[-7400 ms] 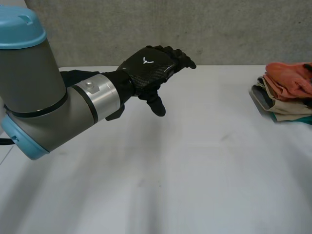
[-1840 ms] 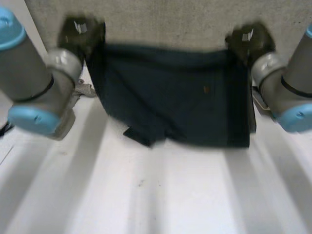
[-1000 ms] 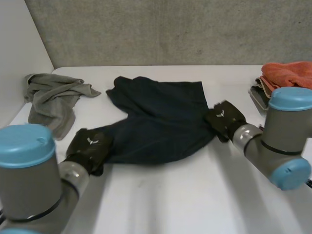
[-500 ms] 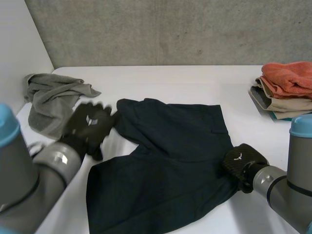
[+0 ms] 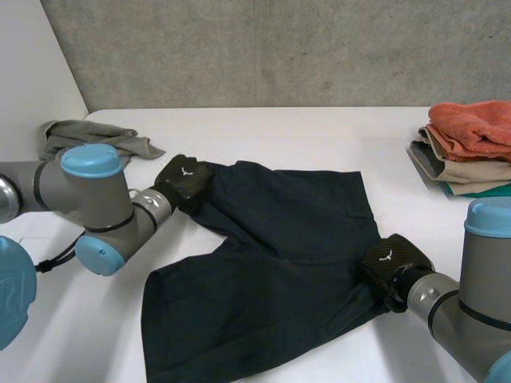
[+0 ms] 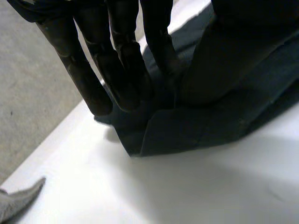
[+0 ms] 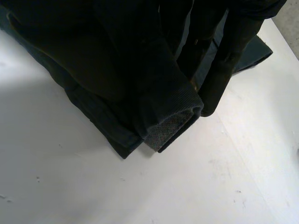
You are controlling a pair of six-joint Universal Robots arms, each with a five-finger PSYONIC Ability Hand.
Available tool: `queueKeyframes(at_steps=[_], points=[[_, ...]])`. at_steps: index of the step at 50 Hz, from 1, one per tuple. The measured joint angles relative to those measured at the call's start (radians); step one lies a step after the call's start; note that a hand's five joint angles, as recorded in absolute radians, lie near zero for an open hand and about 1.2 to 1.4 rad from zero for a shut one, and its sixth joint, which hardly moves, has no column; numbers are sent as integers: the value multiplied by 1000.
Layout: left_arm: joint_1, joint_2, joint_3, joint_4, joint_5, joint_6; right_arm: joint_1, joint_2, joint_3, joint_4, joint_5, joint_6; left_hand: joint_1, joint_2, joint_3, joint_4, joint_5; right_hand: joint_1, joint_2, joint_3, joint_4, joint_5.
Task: Fold the laundry.
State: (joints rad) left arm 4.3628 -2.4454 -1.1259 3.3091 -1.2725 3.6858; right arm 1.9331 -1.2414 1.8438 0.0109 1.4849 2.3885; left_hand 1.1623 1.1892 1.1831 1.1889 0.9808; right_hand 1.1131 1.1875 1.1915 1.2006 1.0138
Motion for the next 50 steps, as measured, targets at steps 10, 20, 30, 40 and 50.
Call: queueKeyframes(at_steps=[10,20,30,40,50], points=[[-14,92,-101,-11,-205,32,-8,1,-11,-11,5,1,0,6,8,7,0,0,0,0,0,0],[-15,150,-202,-14,-455,52,1,-1,-18,-16,7,60,0,6,8,8,0,0,0,0,0,0],[-44,181,-236,-32,-507,83,5,0,-21,-14,7,114,0,6,8,11,0,0,0,0,0,0],[-110,231,-257,-4,-623,168,4,2,-19,-16,8,116,0,6,8,11,0,11,0,0,0,0],[-71,202,-267,42,-568,199,5,2,-13,-18,8,116,-806,-774,-762,-772,-736,17,0,0,0,0]])
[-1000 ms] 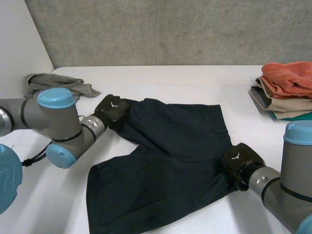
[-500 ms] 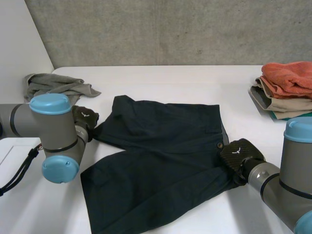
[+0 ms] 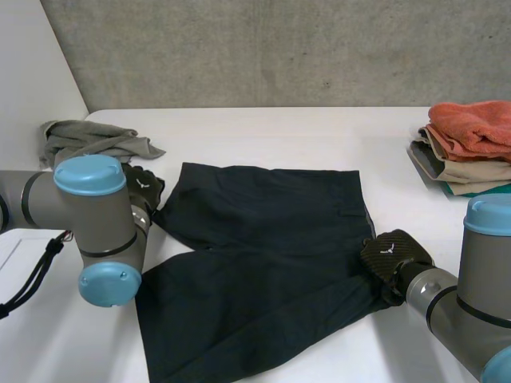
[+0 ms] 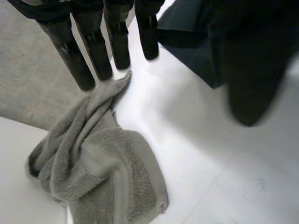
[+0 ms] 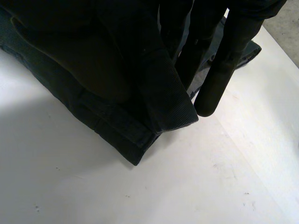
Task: Fold the laundry.
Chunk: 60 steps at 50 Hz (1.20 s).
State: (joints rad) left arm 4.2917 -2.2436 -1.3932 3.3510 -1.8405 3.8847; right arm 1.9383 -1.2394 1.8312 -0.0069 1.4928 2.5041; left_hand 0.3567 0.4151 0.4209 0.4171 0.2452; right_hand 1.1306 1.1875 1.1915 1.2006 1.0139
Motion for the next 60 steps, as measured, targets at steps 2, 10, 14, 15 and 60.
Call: queueKeyframes(at_steps=[2,10,14,15,60], points=[[3,7,-10,-2,15,-3,0,0,0,0,-1,1,-78,-116,-118,-127,-131,0,0,0,0,0],[8,185,-133,-9,42,-39,1,-3,-15,-2,-3,57,-93,-146,-152,-156,-166,0,0,0,0,0],[-6,331,-239,-28,56,-115,2,-3,-36,-1,-8,138,-93,-146,-152,-156,-166,0,0,0,0,0],[-10,349,-254,-33,57,-128,2,-3,-39,-1,-9,148,-93,-146,-152,-156,-166,0,0,0,0,0],[-375,645,-580,-671,186,-416,-25,-222,83,409,0,-307,796,779,767,779,750,5,0,0,0,0]])
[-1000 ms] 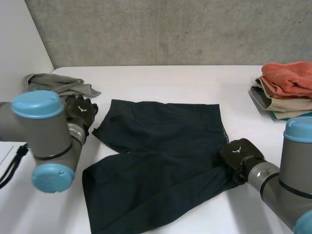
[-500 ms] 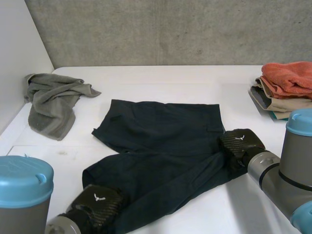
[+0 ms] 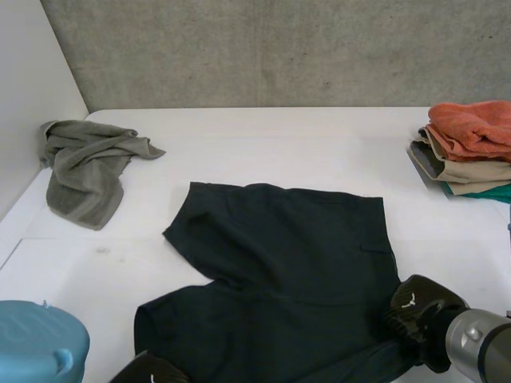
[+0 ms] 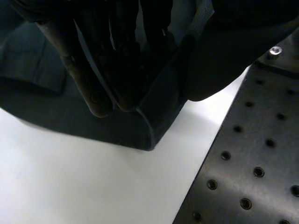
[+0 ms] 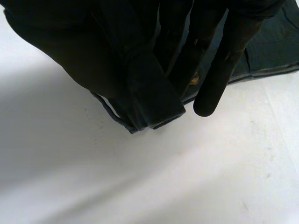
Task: Fold the laundry.
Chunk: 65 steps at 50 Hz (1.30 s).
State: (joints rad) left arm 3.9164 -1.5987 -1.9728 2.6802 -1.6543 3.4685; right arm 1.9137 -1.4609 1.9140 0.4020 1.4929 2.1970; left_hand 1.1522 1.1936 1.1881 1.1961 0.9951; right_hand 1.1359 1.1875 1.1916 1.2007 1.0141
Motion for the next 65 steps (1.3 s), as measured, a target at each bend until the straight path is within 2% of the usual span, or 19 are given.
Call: queueKeyframes(at_steps=[4,14,17,21,26,33,34,35,36,37,38,39,40,43,49,50,56,61,65], points=[[0,3,22,23,-3,8,0,-6,-6,-34,-3,13,0,0,1,0,1,0,0,0,0,0],[129,-133,232,390,-32,108,11,83,-128,-257,4,159,0,3,4,4,13,0,0,0,0,0],[173,-241,346,564,-34,192,11,150,-199,-336,22,186,0,3,4,4,13,0,0,0,0,0],[216,-385,486,708,-30,289,12,241,-291,-430,59,208,0,3,4,4,13,0,0,1,0,0],[249,-582,686,790,-28,382,12,363,-409,-522,108,216,0,3,4,4,13,0,0,3,0,0],[269,-822,930,802,-29,418,19,569,-613,-610,146,213,0,3,4,4,13,-21,-33,-20,-24,-22],[272,-855,961,804,-28,417,22,615,-659,-627,150,213,-124,-138,-135,-140,-107,-179,-227,-224,-209,-197],[272,-870,975,806,-28,416,23,631,-675,-633,152,213,-124,-138,-135,-140,-107,-274,-326,-321,-325,-305],[273,-890,992,811,-26,413,24,660,-704,-645,156,214,-486,-479,-447,-459,-419,-498,-552,-539,-541,-528],[272,-897,997,814,-26,411,27,677,-723,-655,159,216,-585,-564,-554,-546,-506,-618,-672,-636,-638,-631],[271,-906,1005,821,-26,407,29,694,-744,-667,166,218,-817,-773,-759,-761,-721,-775,-828,-812,-816,-802],[269,-911,1007,827,-28,403,30,702,-755,-676,172,221,-852,-808,-778,-799,-759,-860,-910,-903,-908,-898],[266,-910,1007,833,-29,397,32,705,-766,-686,180,226,-967,-960,-945,-964,-922,-902,-958,-957,-960,-951],[260,-888,993,845,-35,379,33,688,-768,-699,197,243,-967,-986,-973,-993,-948,-909,-976,-984,-985,-967],[256,-734,881,854,-53,300,18,551,-666,-658,204,308,-967,-987,-973,-993,-948,-909,-975,-983,-985,-965],[256,-671,824,854,-56,269,5,485,-607,-609,186,338,-967,-988,-973,-993,-948,-905,-970,-974,-980,-961],[255,-506,633,851,-54,200,-51,332,-429,-419,67,451,-967,-988,-974,-993,-948,-865,-902,-904,-914,-894],[242,-435,509,852,-46,171,-85,296,-324,-340,-43,528,-967,-988,-974,-993,-948,-863,-902,-903,-913,-893],[216,-422,459,852,-44,157,-95,307,-270,-373,-97,557,-967,-988,-973,-993,-948,-863,-902,-903,-913,-893]])
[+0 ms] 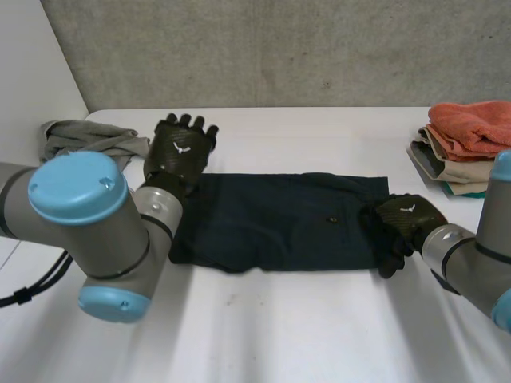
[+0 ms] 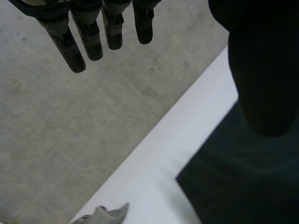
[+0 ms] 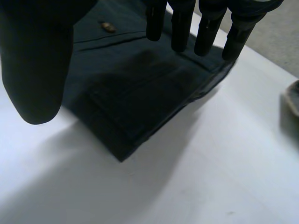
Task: Fold the laundry.
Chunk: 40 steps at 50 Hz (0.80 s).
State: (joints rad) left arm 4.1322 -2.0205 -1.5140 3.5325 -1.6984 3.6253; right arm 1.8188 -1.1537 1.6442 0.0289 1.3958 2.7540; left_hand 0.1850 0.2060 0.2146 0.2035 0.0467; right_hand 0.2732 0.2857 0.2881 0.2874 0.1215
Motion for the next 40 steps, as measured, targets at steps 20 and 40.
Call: queueKeyframes(at_steps=[20,40], points=[[-34,80,-45,-4,-5,-39,-146,-58,72,-206,147,-349,0,0,0,0,0,820,874,889,910,865],[17,198,-155,-4,-5,-96,470,89,-16,-368,-107,-723,0,0,0,0,0,847,882,912,913,869]])
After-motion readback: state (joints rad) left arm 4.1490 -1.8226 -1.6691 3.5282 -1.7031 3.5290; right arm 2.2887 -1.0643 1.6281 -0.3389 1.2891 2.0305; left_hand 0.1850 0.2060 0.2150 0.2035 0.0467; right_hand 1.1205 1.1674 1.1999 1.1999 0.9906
